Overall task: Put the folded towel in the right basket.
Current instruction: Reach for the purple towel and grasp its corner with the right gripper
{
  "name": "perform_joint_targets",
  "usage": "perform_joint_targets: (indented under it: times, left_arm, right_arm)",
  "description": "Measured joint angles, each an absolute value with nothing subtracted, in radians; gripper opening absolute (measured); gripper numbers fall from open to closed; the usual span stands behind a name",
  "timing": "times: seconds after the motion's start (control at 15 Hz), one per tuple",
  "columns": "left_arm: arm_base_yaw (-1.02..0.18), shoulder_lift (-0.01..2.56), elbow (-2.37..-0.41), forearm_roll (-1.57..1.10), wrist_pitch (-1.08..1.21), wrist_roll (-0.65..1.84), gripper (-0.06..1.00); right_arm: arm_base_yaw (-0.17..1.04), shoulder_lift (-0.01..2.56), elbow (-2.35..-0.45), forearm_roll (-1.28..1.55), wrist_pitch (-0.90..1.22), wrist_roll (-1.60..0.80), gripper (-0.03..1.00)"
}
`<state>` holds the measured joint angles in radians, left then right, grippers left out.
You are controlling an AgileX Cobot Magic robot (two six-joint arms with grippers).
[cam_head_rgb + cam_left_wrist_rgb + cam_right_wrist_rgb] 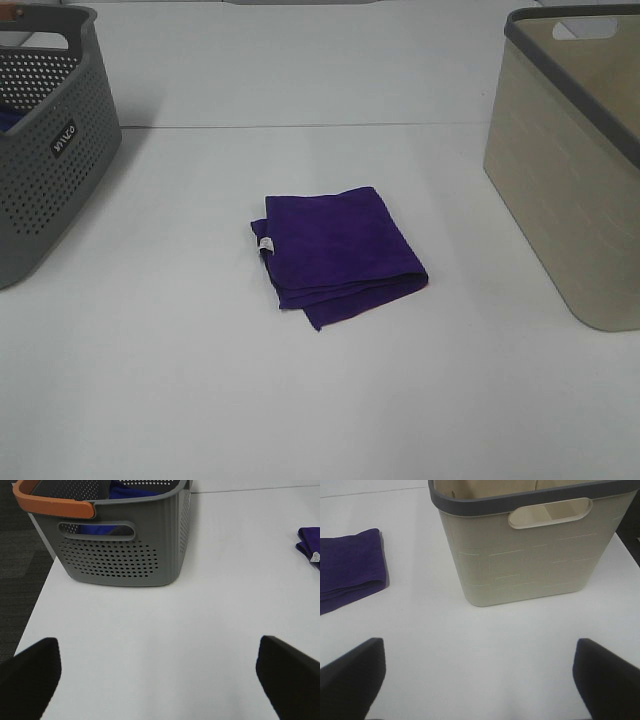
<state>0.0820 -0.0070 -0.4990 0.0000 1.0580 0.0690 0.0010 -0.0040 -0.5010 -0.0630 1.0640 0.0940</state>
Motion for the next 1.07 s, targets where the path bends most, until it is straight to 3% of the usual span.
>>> perform_joint_targets:
  times: [1.07]
  left_arm:
    - [0.082,-0.007,-0.499,0.000,1.058,0.069,0.99]
  right_arm:
    - [0.001,-0.004,-0.501,-0.063,1.064,0.094,0.98]
